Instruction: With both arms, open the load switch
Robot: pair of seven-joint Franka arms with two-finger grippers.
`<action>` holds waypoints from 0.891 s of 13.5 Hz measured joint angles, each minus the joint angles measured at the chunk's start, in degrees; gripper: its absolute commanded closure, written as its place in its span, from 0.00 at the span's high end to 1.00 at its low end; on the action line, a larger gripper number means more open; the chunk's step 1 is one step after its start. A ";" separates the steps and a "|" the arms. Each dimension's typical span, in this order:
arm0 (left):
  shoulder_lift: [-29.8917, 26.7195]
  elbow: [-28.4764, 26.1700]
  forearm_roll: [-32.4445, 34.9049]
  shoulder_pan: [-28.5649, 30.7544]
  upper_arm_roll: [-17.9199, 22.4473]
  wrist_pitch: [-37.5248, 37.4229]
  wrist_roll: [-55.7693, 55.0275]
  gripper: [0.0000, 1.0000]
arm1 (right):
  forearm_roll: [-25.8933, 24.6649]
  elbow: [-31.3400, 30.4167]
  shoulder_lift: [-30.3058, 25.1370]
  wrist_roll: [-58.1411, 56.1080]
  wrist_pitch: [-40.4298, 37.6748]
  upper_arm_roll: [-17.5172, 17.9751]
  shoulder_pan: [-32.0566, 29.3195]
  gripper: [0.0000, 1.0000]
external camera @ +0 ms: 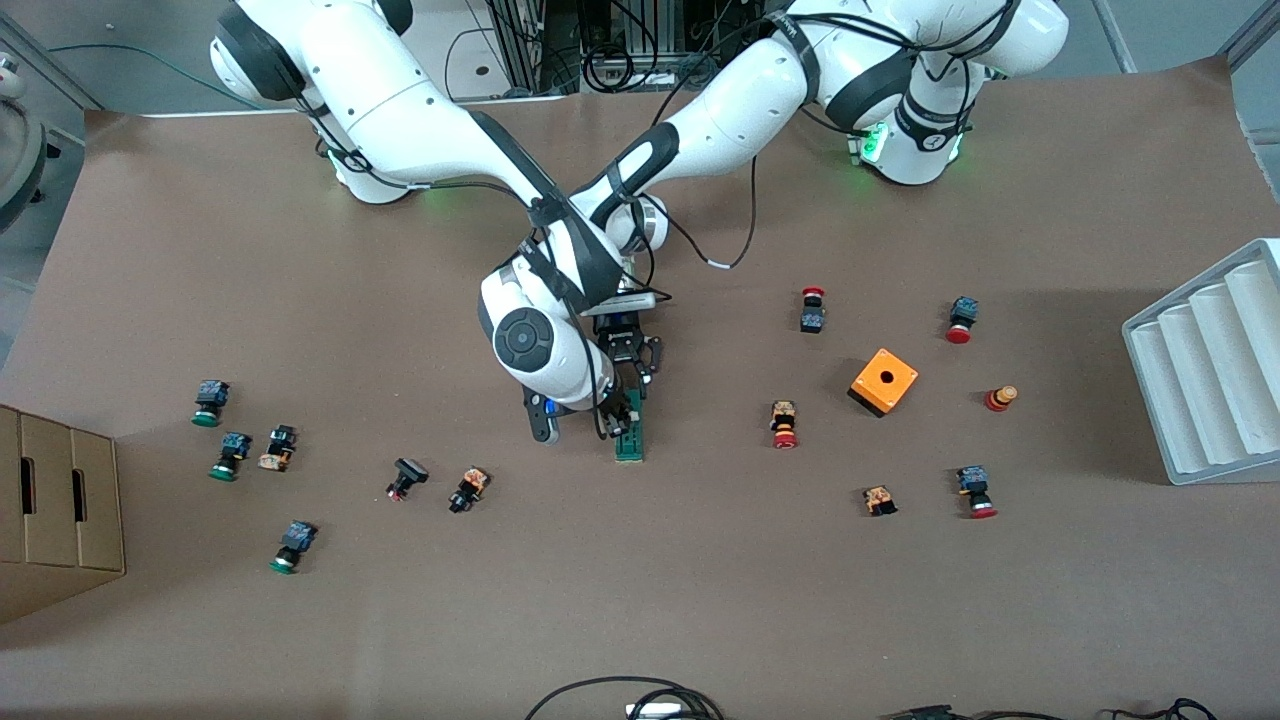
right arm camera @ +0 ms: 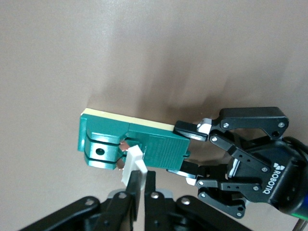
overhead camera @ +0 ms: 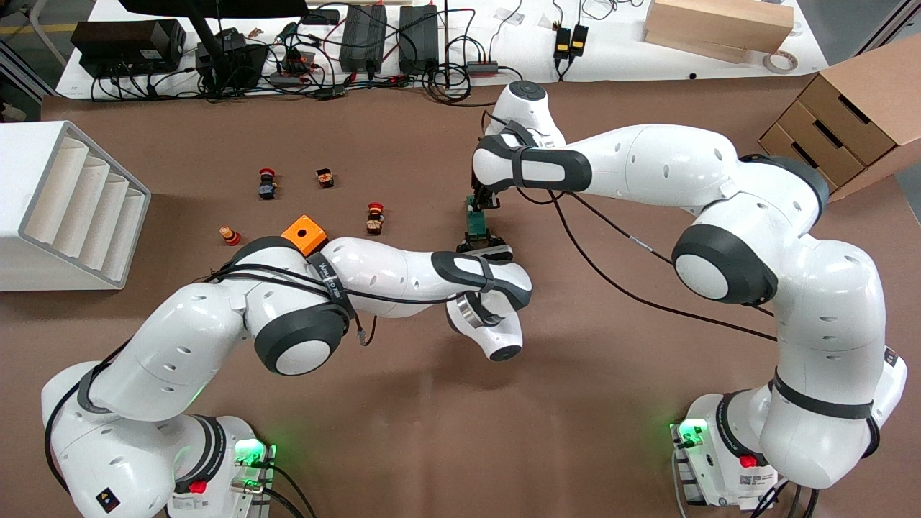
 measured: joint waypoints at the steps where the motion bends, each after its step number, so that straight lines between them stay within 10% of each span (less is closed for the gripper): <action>1: 0.00 0.00 0.00 0.00 0.00 0.00 0.00 0.55 | 0.00 -0.04 0.00 0.00 0.00 0.00 0.02 0.05; 12: 0.04 0.03 0.01 0.00 0.00 0.01 0.42 0.55 | -1.17 -3.81 -0.08 -0.03 3.42 0.54 0.95 0.03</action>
